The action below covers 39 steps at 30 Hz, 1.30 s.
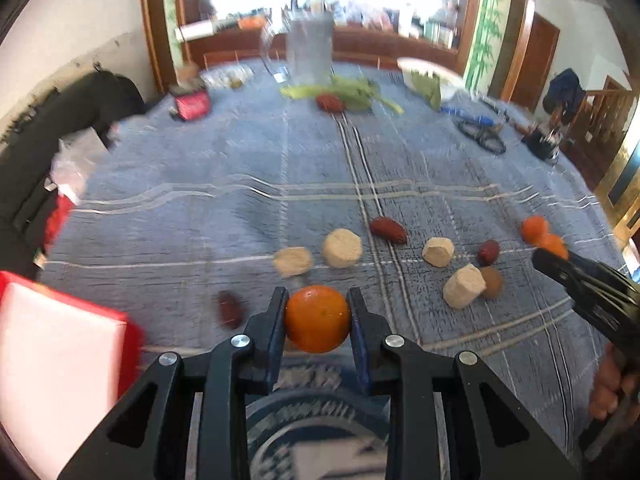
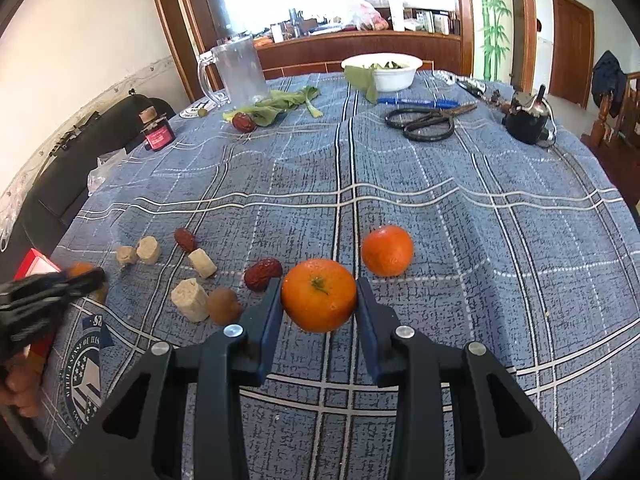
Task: Organize fruits
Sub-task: 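Carry the orange into the red box and open the right gripper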
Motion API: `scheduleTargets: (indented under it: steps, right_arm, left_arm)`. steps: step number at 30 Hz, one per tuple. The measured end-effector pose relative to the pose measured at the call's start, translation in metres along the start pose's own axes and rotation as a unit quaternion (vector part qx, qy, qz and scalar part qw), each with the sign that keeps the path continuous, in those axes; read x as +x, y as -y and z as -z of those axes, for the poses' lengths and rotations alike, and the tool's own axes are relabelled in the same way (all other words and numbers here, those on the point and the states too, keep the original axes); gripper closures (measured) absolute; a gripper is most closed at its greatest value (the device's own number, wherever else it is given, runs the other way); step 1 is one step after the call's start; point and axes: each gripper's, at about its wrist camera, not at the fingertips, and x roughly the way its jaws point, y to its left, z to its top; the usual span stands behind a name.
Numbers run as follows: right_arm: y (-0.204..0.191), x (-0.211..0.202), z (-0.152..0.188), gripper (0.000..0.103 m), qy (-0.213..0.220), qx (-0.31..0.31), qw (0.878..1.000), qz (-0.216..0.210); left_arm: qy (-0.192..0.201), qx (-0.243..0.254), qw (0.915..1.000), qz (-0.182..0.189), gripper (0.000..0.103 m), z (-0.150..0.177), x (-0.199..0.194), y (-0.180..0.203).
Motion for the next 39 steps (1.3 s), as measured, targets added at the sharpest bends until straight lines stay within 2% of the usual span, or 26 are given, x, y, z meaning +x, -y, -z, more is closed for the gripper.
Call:
scheduleTargets:
  steps: [5,7,9,12,16,21,25,30,34,36,39]
  right_arm:
    - [-0.003,0.001,0.002,0.066,0.011,-0.01,1.0,0.009]
    - [-0.008,0.002,0.003,0.066,0.011,-0.015,1.0,0.019]
    - [-0.021,-0.001,0.005,0.066,0.012,-0.025,0.999,0.023]
    - [-0.057,-0.014,0.008,0.066,0.023,-0.06,0.998,0.007]
    - [-0.132,-0.028,0.015,0.066,0.022,-0.113,0.992,-0.052]
    - [-0.238,-0.031,0.028,0.065,0.0,-0.173,0.974,-0.15]
    - [-0.303,-0.021,0.045,0.065,-0.027,-0.204,0.96,-0.187]
    - [-0.351,0.001,0.068,0.065,-0.063,-0.226,0.954,-0.189]
    - [-0.361,0.019,0.079,0.065,-0.093,-0.218,0.956,-0.173]
    - [-0.363,0.019,0.081,0.065,-0.084,-0.223,0.957,-0.166]
    - [-0.365,0.02,0.079,0.065,-0.092,-0.222,0.957,-0.163]
  left_arm:
    - [0.039,-0.001,0.999,-0.02,0.074,0.03,-0.06,-0.035]
    - [0.051,-0.006,0.9979,-0.038,0.074,0.043,-0.078,-0.052]
    - [0.06,-0.008,0.9962,-0.063,0.074,0.058,-0.093,-0.07]
    - [0.063,-0.023,0.9939,-0.087,0.074,0.074,-0.106,-0.098]
    - [0.053,-0.061,0.9904,-0.112,0.074,0.094,-0.11,-0.14]
    - [0.039,-0.1,0.9844,-0.139,0.074,0.115,-0.11,-0.175]
    - [0.03,-0.114,0.9809,-0.154,0.074,0.131,-0.108,-0.195]
    - [0.023,-0.107,0.981,-0.16,0.074,0.136,-0.1,-0.198]
    - [0.006,-0.088,0.9814,-0.17,0.074,0.14,-0.095,-0.199]
    - [-0.003,-0.08,0.9813,-0.175,0.073,0.143,-0.091,-0.198]
    - [-0.003,-0.071,0.979,-0.191,0.072,0.146,-0.094,-0.194]
